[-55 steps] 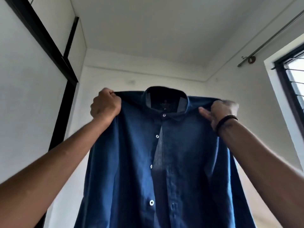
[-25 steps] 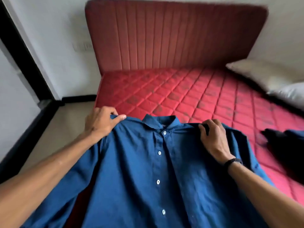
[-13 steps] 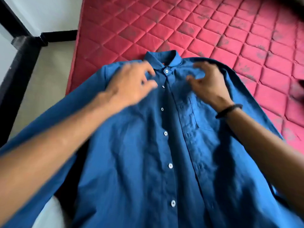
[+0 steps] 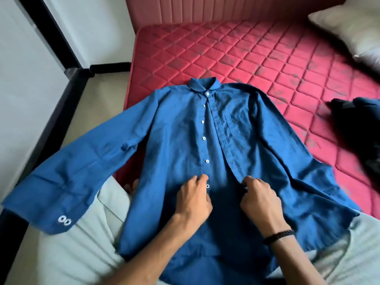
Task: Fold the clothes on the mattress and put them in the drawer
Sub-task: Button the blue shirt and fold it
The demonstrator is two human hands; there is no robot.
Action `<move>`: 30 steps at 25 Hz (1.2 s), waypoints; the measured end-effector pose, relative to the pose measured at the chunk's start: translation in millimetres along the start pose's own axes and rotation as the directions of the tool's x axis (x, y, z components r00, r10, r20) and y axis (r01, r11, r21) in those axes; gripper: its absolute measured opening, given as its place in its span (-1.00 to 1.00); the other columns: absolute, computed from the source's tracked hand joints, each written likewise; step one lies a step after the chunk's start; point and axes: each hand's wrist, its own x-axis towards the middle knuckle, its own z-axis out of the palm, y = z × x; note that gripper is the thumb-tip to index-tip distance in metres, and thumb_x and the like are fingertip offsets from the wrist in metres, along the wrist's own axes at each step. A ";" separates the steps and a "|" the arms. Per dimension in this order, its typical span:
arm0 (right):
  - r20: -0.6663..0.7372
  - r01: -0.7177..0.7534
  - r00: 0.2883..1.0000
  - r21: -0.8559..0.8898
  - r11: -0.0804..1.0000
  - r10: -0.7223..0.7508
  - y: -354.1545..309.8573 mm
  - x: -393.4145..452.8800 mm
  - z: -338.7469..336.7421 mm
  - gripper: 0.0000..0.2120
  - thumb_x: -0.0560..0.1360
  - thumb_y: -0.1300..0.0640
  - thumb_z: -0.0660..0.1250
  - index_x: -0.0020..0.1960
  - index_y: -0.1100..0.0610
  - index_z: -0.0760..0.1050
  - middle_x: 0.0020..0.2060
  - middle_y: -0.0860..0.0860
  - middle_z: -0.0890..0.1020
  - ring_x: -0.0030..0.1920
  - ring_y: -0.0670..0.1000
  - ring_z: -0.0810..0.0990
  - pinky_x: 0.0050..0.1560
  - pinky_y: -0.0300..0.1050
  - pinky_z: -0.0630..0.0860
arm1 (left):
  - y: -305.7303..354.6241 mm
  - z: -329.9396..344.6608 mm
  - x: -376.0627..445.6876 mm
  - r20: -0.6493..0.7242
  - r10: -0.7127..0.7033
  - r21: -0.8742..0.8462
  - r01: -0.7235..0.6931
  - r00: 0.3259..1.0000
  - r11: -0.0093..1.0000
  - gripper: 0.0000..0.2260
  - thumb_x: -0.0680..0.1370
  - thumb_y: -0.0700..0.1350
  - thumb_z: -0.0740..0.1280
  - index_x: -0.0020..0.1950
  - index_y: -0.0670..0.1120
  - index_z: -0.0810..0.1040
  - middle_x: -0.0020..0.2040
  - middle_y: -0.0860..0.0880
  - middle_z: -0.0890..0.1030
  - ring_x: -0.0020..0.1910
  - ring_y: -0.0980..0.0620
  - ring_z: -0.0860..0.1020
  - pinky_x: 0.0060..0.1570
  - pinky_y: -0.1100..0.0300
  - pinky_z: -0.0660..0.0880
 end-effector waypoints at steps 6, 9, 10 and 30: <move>-0.121 0.117 0.986 0.003 0.993 -0.116 3.2 -18.9 -29.0 -0.71 0.49 0.08 0.27 0.19 -0.09 0.57 0.09 0.00 0.63 0.11 0.19 0.63 -0.06 0.05 0.52 | -14.3 -46.3 1.7 -0.007 0.045 -0.128 -0.045 0.999 0.991 -0.88 0.37 -0.03 0.26 -0.19 0.10 0.58 -0.33 -0.12 0.57 -0.26 -0.16 0.49 -0.16 -0.01 0.57; 0.266 0.143 0.957 -0.086 0.986 -0.116 5.8 -14.6 -31.9 -0.61 0.33 -0.16 0.27 0.13 -0.12 0.55 0.08 -0.04 0.64 0.15 0.11 0.64 0.07 -0.01 0.58 | -18.6 -59.6 -0.3 0.329 0.061 -0.066 -0.041 0.942 0.997 -0.80 0.42 0.13 0.37 -0.03 0.16 0.71 -0.24 0.03 0.69 -0.13 0.01 0.64 -0.06 0.19 0.59; 0.364 0.165 0.925 -0.114 0.980 -0.113 6.1 -6.2 -34.4 -0.54 0.23 -0.27 0.26 0.07 -0.13 0.55 0.03 -0.06 0.65 0.12 0.06 0.65 0.08 -0.03 0.58 | -20.2 -64.3 7.6 0.413 0.058 -0.057 -0.038 0.909 0.998 -0.76 0.41 0.23 0.43 -0.02 0.15 0.72 -0.23 0.06 0.70 -0.13 0.10 0.65 -0.10 0.25 0.56; -0.406 0.118 0.914 0.298 0.947 0.014 -98.1 317.0 18.3 -0.84 0.57 -0.06 0.35 0.03 -0.01 0.63 -0.11 -0.02 0.67 -0.08 0.20 0.64 -0.15 0.03 0.48 | -19.1 -41.8 349.9 -0.030 -0.005 -0.094 0.002 1.000 0.996 -0.88 0.44 -0.04 0.53 -0.22 0.04 0.62 -0.20 0.02 0.67 -0.11 -0.07 0.65 -0.10 0.12 0.57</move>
